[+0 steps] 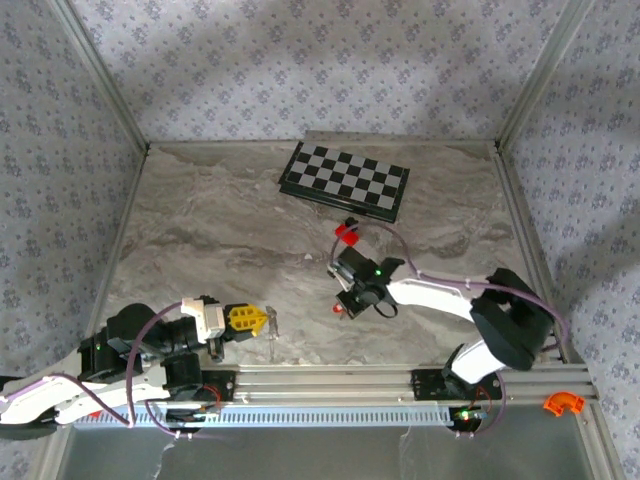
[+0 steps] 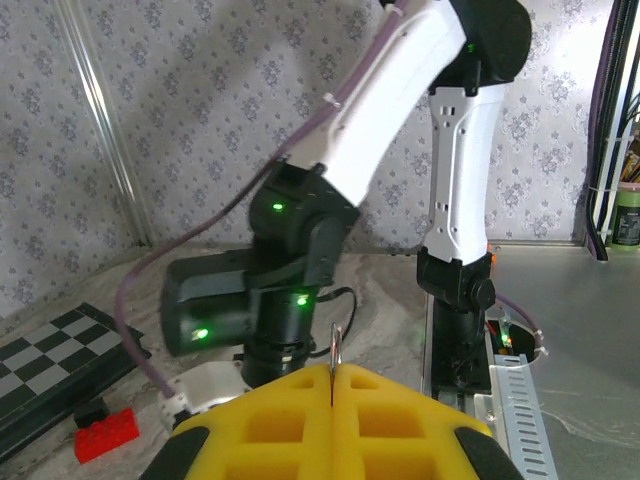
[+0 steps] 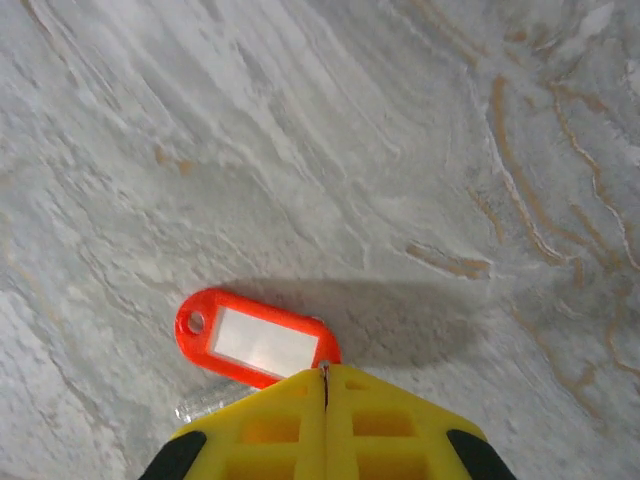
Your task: Put the keys on the keyring
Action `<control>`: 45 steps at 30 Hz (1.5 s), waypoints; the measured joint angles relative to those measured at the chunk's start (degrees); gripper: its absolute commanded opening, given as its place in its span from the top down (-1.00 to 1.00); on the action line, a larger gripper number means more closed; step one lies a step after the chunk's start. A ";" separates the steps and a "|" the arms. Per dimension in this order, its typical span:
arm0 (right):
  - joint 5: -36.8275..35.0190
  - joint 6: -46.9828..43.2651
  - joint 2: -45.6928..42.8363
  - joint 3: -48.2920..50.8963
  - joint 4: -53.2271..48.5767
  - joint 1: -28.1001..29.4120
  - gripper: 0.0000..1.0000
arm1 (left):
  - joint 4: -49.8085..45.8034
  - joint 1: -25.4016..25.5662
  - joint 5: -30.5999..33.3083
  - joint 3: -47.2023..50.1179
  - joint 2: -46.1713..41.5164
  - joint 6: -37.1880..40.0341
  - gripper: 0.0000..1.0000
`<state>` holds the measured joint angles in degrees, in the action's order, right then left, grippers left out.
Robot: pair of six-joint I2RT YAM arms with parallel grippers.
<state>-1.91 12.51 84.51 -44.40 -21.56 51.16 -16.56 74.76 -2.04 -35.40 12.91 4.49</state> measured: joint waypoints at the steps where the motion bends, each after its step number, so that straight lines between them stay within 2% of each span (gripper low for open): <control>1: -0.11 1.38 -2.05 3.13 4.15 0.00 1.00 | 0.00 0.00 0.00 0.00 0.00 0.00 1.00; 5: -0.96 5.31 -8.20 14.58 19.91 -0.98 1.00 | 0.00 0.00 0.00 0.00 -0.02 0.00 1.00; 12: -2.89 6.12 -9.29 26.67 42.49 -0.52 1.00 | 0.00 0.00 0.09 0.00 -0.11 0.00 1.00; 17: -2.84 6.19 -9.09 28.00 48.52 -0.55 1.00 | -0.02 0.00 0.26 0.00 -0.15 0.00 1.00; 20: -2.82 6.43 -9.11 27.91 48.78 -0.57 0.76 | -0.02 0.00 0.46 0.00 -0.46 0.00 1.00; 23: -2.84 6.93 -10.32 27.23 45.42 -0.66 0.47 | -0.04 0.00 0.66 0.00 -0.87 0.02 1.00; 26: -3.06 7.78 -14.10 26.23 40.41 -0.68 0.30 | -0.02 0.00 0.87 0.00 -0.87 0.20 1.00; 31: -3.23 8.04 -21.66 21.05 27.32 -1.49 0.16 | -0.02 -0.02 1.29 0.00 -0.87 0.20 1.00; 34: -2.08 7.17 -23.47 14.93 17.64 -3.41 0.15 | -0.02 0.00 1.31 0.00 -0.87 0.20 1.00; 39: -0.55 1.01 -19.32 0.61 2.16 -6.49 0.10 | -0.02 0.00 1.29 0.00 -0.87 0.20 1.00; 45: -0.92 -7.43 -6.67 -13.09 -12.28 -3.21 0.08 | -0.02 0.00 1.27 0.00 -0.87 0.20 1.00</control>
<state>-2.83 5.08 77.84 -57.49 -33.85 47.94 -16.58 74.76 -0.78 -35.40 12.03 4.69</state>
